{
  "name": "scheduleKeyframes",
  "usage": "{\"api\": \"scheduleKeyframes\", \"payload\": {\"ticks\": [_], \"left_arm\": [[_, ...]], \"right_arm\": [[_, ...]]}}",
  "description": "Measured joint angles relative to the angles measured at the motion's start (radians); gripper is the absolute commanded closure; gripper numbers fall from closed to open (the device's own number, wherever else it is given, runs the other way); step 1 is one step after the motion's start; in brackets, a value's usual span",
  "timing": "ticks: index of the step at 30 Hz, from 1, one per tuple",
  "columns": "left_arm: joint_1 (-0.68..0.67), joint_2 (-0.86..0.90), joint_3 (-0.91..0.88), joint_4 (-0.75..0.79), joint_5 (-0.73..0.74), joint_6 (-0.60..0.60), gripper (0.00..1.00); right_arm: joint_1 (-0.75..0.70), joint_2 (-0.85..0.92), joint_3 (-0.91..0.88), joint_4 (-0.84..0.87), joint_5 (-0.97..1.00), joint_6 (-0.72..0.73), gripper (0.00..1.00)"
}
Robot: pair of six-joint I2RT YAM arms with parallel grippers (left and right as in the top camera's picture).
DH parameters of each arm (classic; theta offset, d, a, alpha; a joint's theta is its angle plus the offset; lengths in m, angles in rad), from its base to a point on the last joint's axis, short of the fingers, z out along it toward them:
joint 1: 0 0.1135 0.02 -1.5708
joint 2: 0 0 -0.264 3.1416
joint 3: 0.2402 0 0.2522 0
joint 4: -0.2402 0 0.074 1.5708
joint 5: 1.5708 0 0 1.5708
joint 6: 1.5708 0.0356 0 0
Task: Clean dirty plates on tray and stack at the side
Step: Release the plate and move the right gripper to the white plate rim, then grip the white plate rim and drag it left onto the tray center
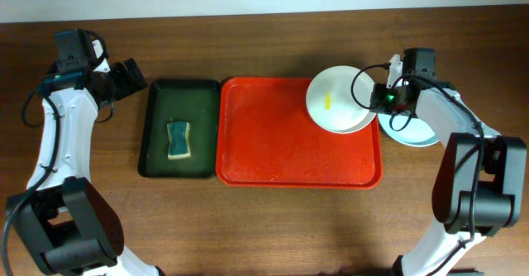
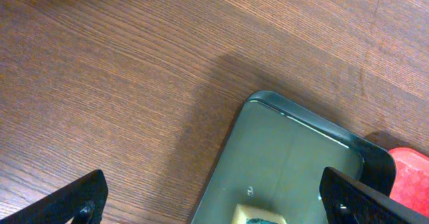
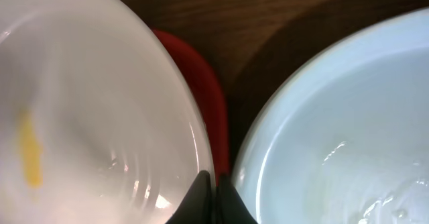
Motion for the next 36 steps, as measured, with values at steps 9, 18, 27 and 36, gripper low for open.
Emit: {"api": "scheduleKeyframes", "payload": {"ticks": [9, 18, 27, 36], "left_arm": [[0.000, 0.000, 0.000, 0.000, 0.000, 0.000, 0.00], [0.000, 0.000, 0.000, 0.000, 0.000, 0.000, 0.01], [0.000, 0.000, 0.000, 0.000, 0.000, 0.000, 0.01], [0.000, 0.000, 0.000, 0.000, 0.000, 0.000, 0.01]], "right_arm": [[0.295, -0.053, -0.006, -0.193, -0.069, 0.269, 0.96], [0.492, -0.053, -0.019, -0.219, 0.245, 0.605, 0.96], [0.487, -0.053, -0.019, -0.260, 0.336, 0.546, 0.63], [0.259, -0.204, -0.019, -0.335, 0.324, 0.435, 0.53]]}}
